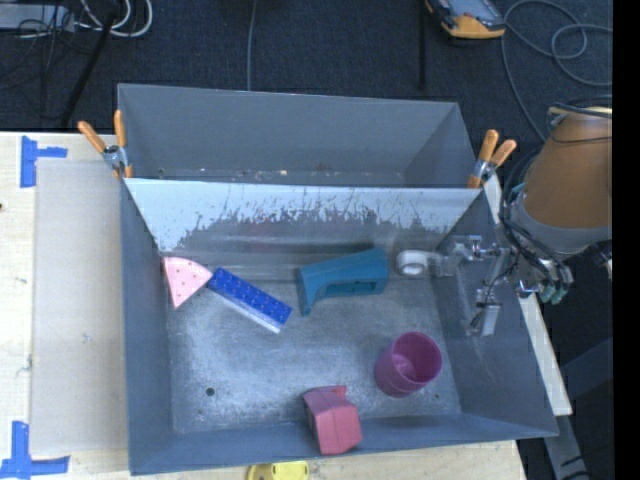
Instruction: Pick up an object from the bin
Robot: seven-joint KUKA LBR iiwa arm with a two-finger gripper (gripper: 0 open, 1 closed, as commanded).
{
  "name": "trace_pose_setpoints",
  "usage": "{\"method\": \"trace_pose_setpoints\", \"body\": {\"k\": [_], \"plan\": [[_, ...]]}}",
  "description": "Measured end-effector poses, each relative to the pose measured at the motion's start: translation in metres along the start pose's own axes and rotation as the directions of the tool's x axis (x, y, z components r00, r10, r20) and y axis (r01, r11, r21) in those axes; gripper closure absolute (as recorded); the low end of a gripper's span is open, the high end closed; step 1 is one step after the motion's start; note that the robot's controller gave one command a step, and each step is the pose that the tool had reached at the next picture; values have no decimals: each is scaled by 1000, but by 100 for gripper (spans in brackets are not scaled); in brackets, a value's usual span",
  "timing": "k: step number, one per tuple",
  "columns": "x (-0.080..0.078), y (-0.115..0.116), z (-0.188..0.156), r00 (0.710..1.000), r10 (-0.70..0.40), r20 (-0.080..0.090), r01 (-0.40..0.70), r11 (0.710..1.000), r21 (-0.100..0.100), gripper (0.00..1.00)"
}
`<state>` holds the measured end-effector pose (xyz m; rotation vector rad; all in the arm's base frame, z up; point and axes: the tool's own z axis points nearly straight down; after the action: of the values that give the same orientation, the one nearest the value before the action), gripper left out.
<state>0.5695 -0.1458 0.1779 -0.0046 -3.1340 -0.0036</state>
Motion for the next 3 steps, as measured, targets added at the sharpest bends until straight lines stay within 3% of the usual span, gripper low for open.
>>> {"method": "trace_pose_setpoints", "body": {"k": [1,2,3], "plan": [[-1,0,-5,1000,-3,7,3,1000,1,0],[33,43,17,998,-62,8,62,998,4,0],[42,56,23,997,-80,3,80,997,1,0]]}}
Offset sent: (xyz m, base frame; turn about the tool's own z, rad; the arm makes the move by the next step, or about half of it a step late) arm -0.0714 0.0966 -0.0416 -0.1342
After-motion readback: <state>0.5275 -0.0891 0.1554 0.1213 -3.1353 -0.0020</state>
